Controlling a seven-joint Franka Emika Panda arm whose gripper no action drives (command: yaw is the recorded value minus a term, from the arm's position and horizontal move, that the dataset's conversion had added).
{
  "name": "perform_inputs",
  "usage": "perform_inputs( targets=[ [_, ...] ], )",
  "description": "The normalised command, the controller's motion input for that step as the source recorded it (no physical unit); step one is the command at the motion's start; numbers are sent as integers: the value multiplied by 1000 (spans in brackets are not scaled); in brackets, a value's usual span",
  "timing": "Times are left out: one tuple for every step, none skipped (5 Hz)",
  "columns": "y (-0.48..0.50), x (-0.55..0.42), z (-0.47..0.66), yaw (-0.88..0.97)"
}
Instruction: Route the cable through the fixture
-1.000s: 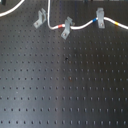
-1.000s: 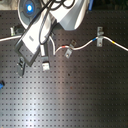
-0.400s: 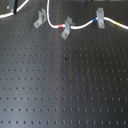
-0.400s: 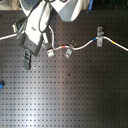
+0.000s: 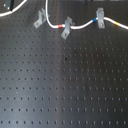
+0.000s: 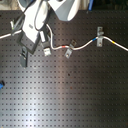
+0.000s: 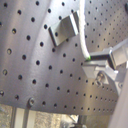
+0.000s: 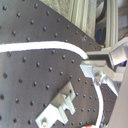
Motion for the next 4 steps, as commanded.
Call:
perform_inputs(
  targets=[
    [93,-139,270,311],
    [107,-135,316,414],
    [81,-82,364,451],
    [85,-49,338,431]
  ],
)
